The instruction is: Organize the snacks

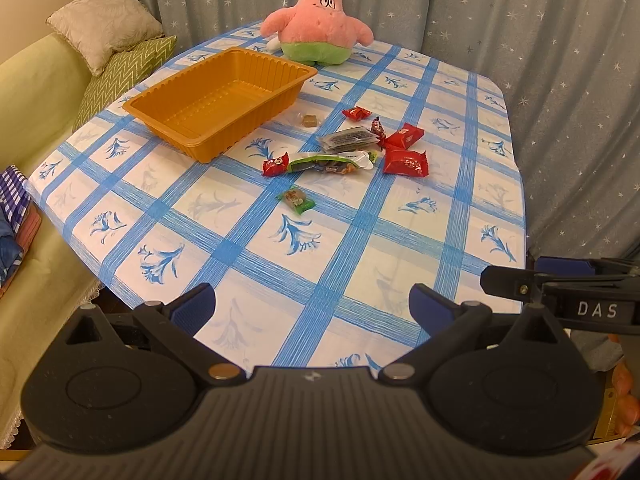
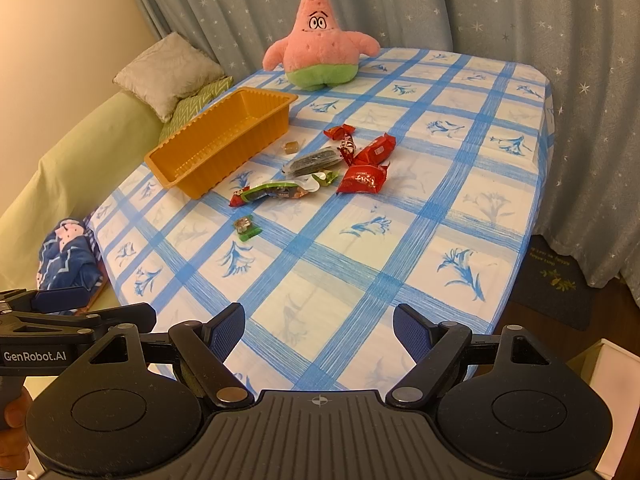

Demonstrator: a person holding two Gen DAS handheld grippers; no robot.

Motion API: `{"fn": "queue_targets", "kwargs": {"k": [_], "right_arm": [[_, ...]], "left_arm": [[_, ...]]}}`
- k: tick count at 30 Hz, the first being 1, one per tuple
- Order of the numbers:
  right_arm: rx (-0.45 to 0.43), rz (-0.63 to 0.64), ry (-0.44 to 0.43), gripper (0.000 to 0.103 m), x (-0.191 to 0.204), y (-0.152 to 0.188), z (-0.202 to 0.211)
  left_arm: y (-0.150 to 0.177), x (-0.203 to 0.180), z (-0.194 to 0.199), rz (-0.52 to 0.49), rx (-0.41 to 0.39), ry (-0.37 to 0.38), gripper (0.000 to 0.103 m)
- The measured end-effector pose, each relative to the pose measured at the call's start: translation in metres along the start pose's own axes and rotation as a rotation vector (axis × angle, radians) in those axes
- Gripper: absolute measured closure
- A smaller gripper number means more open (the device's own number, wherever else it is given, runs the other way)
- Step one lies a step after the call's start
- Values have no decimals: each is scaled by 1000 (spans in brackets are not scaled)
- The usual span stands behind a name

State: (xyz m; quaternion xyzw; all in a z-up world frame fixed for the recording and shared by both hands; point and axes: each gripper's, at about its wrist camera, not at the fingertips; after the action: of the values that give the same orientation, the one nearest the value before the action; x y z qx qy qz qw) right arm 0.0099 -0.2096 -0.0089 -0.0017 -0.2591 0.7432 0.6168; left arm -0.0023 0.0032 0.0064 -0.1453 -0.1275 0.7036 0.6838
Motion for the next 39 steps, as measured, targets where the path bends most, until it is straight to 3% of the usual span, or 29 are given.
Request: {"fn": "queue_targets", "kwargs": {"k": [39], "right_arm": [[1, -3, 0, 22, -1, -3, -3]], "left_arm": [[0, 1, 0, -1, -3, 2, 0]]}}
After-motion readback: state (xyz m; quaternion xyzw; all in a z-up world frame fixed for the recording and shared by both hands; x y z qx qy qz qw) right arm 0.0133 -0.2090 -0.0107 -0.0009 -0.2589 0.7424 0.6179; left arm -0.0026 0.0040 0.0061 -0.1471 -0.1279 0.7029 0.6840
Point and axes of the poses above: each gripper's, at about its wrist camera, not at the fingertips, and z roughly against the way its jaws point, x to its left, y to its underside, and after that the axes turned 14 degrees about x, right-handed
